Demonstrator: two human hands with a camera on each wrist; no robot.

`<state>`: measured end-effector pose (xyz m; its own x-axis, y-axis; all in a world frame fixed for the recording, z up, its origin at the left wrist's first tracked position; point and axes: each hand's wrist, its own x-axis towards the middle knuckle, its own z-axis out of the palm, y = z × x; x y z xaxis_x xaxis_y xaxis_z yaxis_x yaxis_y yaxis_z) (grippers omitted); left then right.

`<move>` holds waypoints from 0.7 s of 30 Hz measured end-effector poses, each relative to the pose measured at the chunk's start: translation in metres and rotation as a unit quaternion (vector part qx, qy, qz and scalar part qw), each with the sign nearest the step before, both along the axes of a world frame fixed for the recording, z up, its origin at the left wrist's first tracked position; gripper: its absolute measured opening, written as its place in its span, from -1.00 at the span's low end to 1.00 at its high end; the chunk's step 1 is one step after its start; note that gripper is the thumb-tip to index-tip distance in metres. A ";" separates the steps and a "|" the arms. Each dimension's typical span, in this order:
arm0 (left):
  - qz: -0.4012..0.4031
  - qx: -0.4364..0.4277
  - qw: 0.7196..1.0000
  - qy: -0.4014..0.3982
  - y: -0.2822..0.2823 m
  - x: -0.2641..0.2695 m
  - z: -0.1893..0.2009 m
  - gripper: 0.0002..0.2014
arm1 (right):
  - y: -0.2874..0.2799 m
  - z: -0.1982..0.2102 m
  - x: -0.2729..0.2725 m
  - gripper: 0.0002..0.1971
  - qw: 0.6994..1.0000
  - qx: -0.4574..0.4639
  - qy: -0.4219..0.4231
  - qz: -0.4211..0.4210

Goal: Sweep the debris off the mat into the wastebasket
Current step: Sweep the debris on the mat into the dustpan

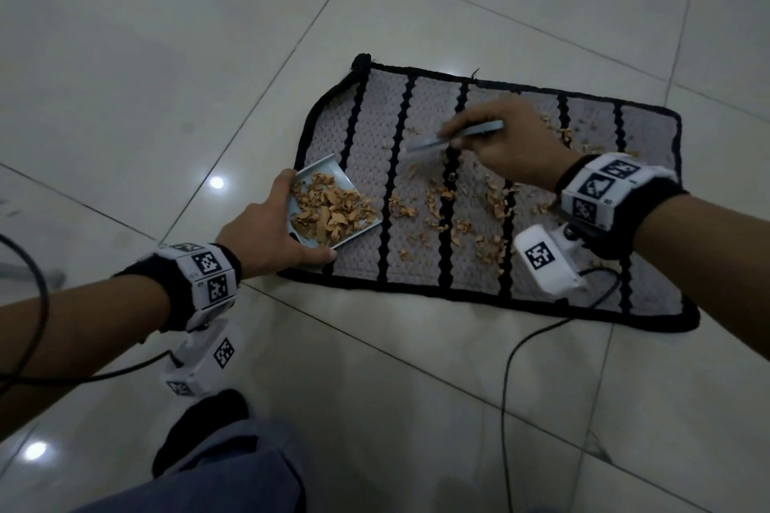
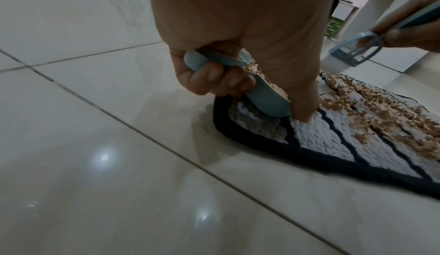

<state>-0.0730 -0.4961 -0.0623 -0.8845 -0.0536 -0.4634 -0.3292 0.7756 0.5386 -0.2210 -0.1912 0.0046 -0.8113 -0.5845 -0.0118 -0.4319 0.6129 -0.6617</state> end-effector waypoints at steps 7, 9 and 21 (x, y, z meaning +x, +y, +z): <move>0.001 -0.009 1.000 0.000 0.001 0.001 0.000 0.30 | -0.053 -0.016 -0.027 -0.80 1.000 0.015 0.023 -0.008; -0.001 -0.008 1.000 -0.001 0.001 0.001 0.000 0.31 | -0.052 -0.019 -0.026 -0.78 0.999 0.041 0.005 -0.005; -0.004 0.006 1.000 0.018 0.000 0.005 -0.001 0.22 | 0.019 0.013 0.038 -0.82 0.998 -0.010 -0.061 0.007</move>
